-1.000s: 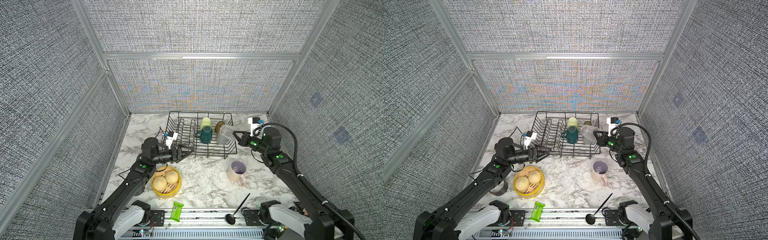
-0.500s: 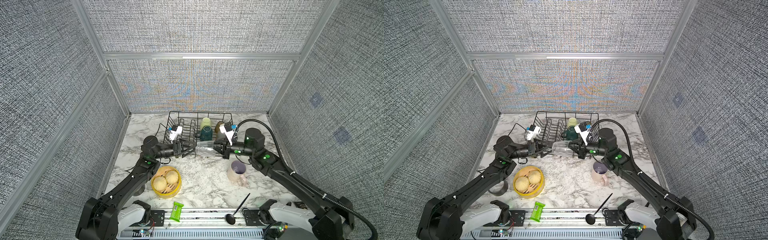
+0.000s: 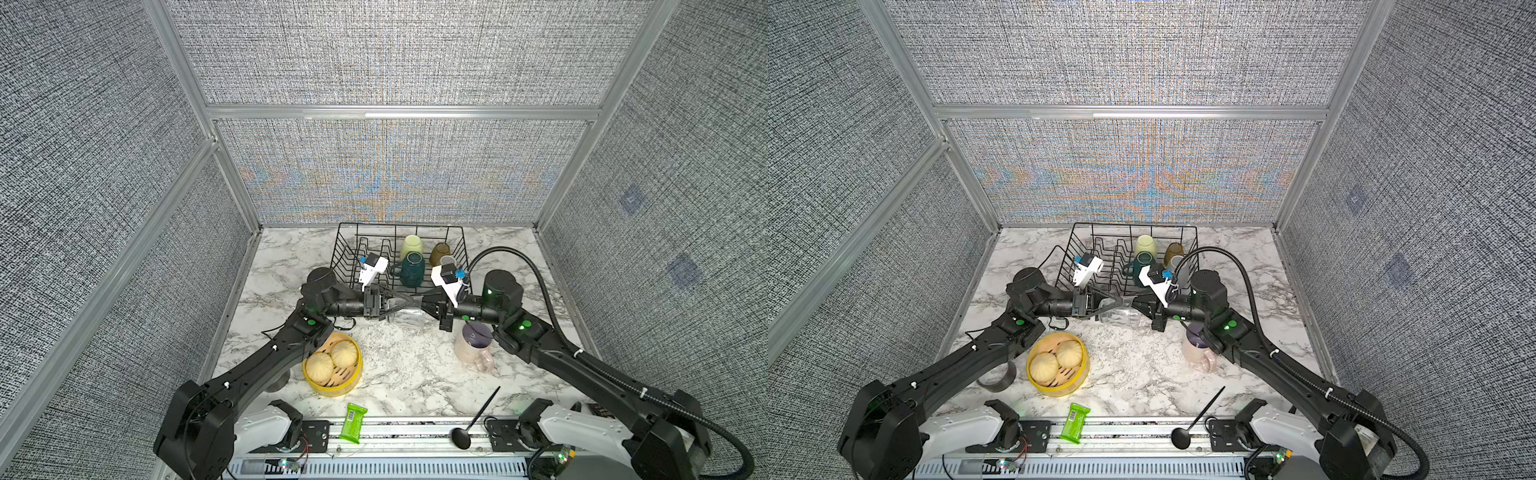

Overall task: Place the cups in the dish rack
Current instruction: 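Lift the clear cup toward the left gripper while the left gripper approaches, then grasp the clear cup with the left gripper while the right gripper releases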

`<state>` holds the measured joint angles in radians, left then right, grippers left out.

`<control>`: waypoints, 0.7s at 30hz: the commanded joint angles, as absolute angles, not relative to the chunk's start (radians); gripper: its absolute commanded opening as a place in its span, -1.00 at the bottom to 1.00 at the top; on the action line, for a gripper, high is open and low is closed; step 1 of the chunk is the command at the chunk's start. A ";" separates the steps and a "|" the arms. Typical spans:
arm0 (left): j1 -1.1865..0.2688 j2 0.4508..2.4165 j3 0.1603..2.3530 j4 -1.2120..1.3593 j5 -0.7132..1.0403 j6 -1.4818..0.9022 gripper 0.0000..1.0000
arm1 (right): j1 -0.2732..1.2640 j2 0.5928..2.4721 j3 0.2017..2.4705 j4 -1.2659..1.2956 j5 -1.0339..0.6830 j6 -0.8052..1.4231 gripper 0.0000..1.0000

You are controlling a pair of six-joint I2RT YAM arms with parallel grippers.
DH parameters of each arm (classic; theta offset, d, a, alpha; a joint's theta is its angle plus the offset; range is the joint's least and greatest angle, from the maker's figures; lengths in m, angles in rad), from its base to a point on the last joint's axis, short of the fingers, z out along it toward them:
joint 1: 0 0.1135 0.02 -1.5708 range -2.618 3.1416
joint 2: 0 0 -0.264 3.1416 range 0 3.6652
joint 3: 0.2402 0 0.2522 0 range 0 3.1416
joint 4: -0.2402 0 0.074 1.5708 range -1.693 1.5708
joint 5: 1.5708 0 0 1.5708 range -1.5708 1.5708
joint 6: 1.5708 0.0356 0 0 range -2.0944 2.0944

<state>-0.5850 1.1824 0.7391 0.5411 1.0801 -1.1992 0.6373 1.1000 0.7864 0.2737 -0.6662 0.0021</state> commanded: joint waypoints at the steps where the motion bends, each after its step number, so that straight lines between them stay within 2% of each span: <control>1: -0.590 1.174 0.749 0.513 1.101 -1.147 0.89 | 0.637 1.084 0.776 0.324 -0.631 -0.065 -1.00; 7: -0.598 1.188 0.743 0.631 1.130 -1.231 0.65 | 0.637 1.052 0.744 0.338 -0.612 -0.125 -1.00; 9: -0.601 1.188 0.758 0.585 1.134 -1.202 0.41 | 0.635 1.054 0.744 0.337 -0.624 -0.127 -1.00; 11: -0.603 1.187 0.762 0.572 1.135 -1.189 0.34 | 0.634 1.064 0.745 0.344 -0.620 -0.123 -1.00; 12: -0.606 1.185 0.761 0.580 1.135 -1.191 0.35 | 0.633 1.071 0.754 0.333 -0.604 -0.122 -1.00; 14: -0.606 1.179 0.756 0.591 1.128 -1.195 0.54 | 0.629 1.081 0.772 0.299 -0.545 -0.120 -1.00; 16: -0.609 1.176 0.755 0.585 1.127 -1.189 0.65 | 0.624 1.091 0.774 0.281 -0.488 -0.124 -1.00; 21: -0.614 1.164 0.737 0.584 1.121 -1.184 0.73 | 0.623 1.108 0.749 0.363 -0.539 -0.097 -1.00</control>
